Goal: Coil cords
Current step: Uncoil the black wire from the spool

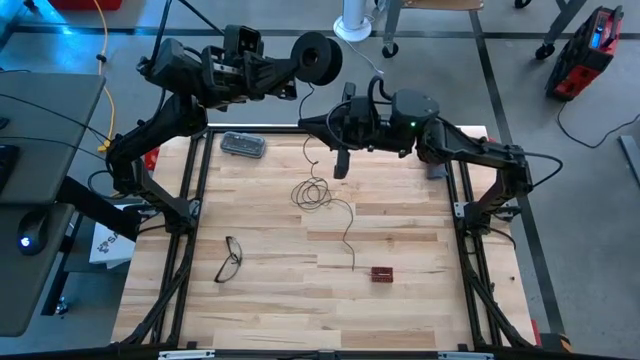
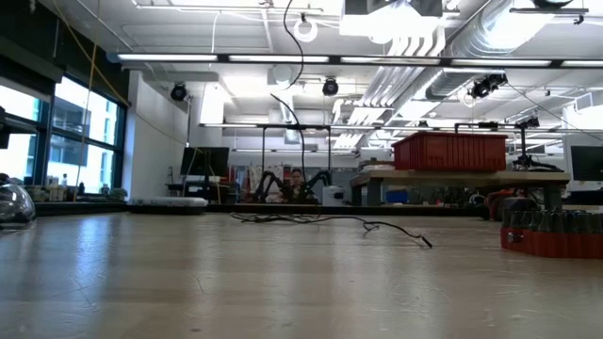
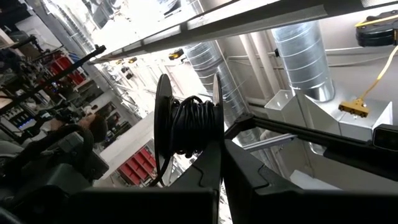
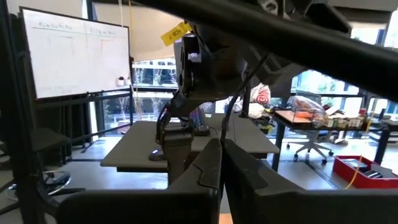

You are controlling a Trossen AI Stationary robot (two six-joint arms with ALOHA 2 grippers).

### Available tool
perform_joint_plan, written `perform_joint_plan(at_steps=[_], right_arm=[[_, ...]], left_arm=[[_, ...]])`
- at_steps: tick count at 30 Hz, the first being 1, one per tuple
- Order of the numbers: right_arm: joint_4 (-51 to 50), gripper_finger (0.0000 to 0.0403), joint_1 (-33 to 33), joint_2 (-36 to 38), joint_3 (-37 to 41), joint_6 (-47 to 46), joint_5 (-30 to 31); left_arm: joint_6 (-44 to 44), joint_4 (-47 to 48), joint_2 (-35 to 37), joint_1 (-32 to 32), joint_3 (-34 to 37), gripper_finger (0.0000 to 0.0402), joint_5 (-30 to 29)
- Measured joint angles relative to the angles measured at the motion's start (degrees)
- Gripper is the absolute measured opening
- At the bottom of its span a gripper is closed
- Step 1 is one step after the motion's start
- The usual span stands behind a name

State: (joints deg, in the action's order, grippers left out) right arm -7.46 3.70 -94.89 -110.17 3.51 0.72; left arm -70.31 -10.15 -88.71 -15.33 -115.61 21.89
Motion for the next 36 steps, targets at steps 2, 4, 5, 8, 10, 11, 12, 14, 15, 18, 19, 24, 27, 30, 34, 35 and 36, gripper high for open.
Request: perform_joint_plan(at_steps=[2,4,5,8,10,11,12,14,15,18,19,24,27,30,34,35,36], right_arm=[[-0.07,0.0002,0.02,0.19,0.02,0.74,0.67],[-0.04,0.0002,0.02,0.28,0.02,0.98,0.73],[-0.04,0.0001,0.02,0.36,0.02,0.98,0.73],[-0.42,0.0001,0.01,0.41,0.01,1.43,2.02],[-0.87,0.0001,0.02,0.4,0.02,2.27,2.53],[-0.88,0.0001,0.03,0.54,0.02,2.65,2.63],[-0.89,0.0001,0.13,0.7,0.02,3.09,2.68],[-0.68,0.0001,0.55,1.17,-0.01,4.32,2.73],[-0.68,0.0001,0.9,1.42,-0.02,4.96,3.0],[-0.3,0.0,2.45,1.69,-0.13,6.41,4.08],[-0.32,0.0,3.16,1.78,-0.13,6.91,4.28],[-1.03,0.0,7.06,4.72,-0.09,9.05,5.87],[-3.29,0.0,8.84,7.91,-0.09,10.68,6.09],[-7.48,0.0,9.94,11.29,-0.11,10.89,6.06],[-12.56,0.0,10.09,15.04,-0.11,9.32,5.67],[-13.51,0.0,9.73,15.66,-0.11,8.76,4.99],[-14.2,0.0,9.3,16.13,-0.13,7.9,3.97]], left_arm=[[-0.16,-0.18,0.0,0.0,0.0,0.0001,0.01],[-1.68,-0.29,0.12,0.04,0.0,0.0001,0.02],[-3.16,-0.32,0.16,0.31,0.0,0.0001,0.0],[-9.11,-0.3,0.09,1.98,0.0,0.0001,-0.09],[-10.9,-0.03,-0.08,3.31,0.0,0.0001,0.43],[-11.33,0.06,-0.13,3.82,0.02,0.0001,0.98],[-11.54,0.22,-0.12,4.28,0.02,0.0001,1.68],[-10.95,0.55,0.19,5.42,0.04,0.0001,2.17],[-10.64,1.11,0.34,6.09,0.04,0.0001,2.29],[-11.88,4.31,0.5,7.75,-0.04,0.0001,3.01],[-12.35,5.67,0.39,8.23,-0.04,0.0001,3.13],[-8.5,15.5,0.68,8.89,0.07,0.0001,4.47],[-2.94,20.08,2.35,7.25,0.07,0.0001,4.67],[0.7,22.97,4.62,4.08,0.07,0.0001,2.42],[5.58,23.48,7.03,-1.65,0.04,0.0,-2.04],[6.68,23.57,7.55,-3.29,0.04,0.0,-3.01],[7.76,23.54,8.02,-4.83,0.04,0.0,-4.21]])
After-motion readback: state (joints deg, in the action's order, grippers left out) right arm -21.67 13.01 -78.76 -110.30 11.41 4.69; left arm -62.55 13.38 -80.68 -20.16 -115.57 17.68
